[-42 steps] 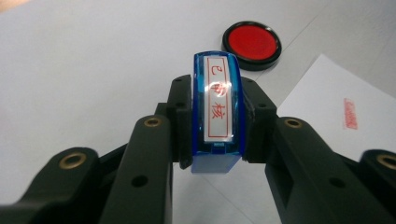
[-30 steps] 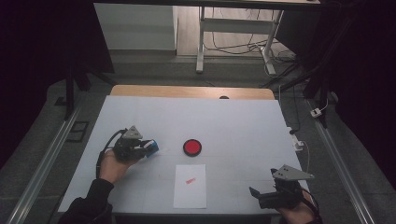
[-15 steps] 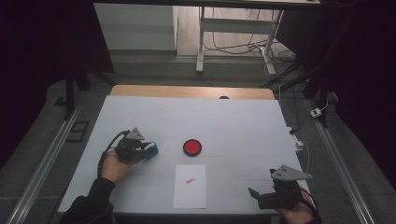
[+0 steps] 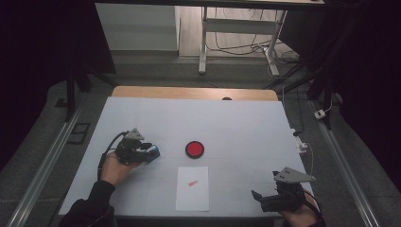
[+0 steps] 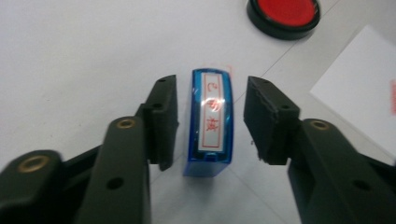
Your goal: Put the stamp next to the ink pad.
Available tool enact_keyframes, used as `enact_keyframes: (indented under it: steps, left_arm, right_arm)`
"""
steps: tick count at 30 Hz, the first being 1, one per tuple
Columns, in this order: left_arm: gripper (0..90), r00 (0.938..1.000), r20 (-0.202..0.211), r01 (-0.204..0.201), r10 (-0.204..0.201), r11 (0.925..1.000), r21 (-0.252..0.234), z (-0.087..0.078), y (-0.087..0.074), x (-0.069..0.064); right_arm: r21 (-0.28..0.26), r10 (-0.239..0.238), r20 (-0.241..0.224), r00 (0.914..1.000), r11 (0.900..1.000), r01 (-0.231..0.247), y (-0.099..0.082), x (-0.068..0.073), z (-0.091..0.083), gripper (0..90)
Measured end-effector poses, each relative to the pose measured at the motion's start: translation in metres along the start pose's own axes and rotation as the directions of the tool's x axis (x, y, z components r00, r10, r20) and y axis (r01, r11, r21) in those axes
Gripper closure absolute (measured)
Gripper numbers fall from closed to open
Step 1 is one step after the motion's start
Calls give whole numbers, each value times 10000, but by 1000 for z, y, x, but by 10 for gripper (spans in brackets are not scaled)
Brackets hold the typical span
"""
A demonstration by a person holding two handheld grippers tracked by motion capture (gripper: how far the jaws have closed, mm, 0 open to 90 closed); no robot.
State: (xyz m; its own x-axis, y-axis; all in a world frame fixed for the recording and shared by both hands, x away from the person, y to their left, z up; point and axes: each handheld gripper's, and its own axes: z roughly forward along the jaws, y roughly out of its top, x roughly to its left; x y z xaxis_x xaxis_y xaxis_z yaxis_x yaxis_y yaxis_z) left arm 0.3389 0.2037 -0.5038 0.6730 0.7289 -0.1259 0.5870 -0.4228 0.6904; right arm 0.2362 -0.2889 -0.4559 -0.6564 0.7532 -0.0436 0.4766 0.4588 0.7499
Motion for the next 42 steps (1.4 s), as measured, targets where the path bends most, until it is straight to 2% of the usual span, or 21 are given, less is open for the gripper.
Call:
enact_keyframes:
  steps: [4, 10, 15, 20, 23, 25, 31, 42]
  left_arm:
    - [440, 9994, 219, 259, -254, 9994, -235, -9, 3, -3]
    - [304, 9988, 451, 235, -211, 9983, -532, -21, 4, -8]
    - [234, 9968, 767, 262, -214, 9977, -620, -31, 6, -17]
    - [173, 9974, 718, 149, -100, 9975, -684, -45, 3, -29]
    - [126, 9979, 640, 175, -129, 9973, -714, -55, -2, -34]
    - [113, 9968, 727, 402, -341, 9956, -844, -61, -8, -36]
    - [81, 9950, 761, 726, -646, 9916, -1071, -76, -22, -41]
    - [41, 9946, 624, 899, -826, 9882, -1241, -98, -48, -56]
  right_arm:
    - [-52, 36, -1, 10000, 10000, -36, 0, -1, 0, 0]
    - [-88, 129, -5, 9999, 9999, -129, 0, -2, -1, 0]
    - [-64, 63, -16, 10000, 10000, -63, 0, -2, 0, 0]
    - [-209, 154, -54, 9999, 9997, -155, 0, -2, -1, 0]
    - [-205, 157, -35, 9999, 9997, -158, 0, -2, -1, 0]
    - [-191, 174, -27, 9998, 9997, -175, 0, -2, -2, 0]
    - [-238, 376, -12, 9993, 9990, -376, -1, -4, -3, 0]
    - [-175, 376, 17, 9993, 9991, -375, -2, -4, -2, 0]
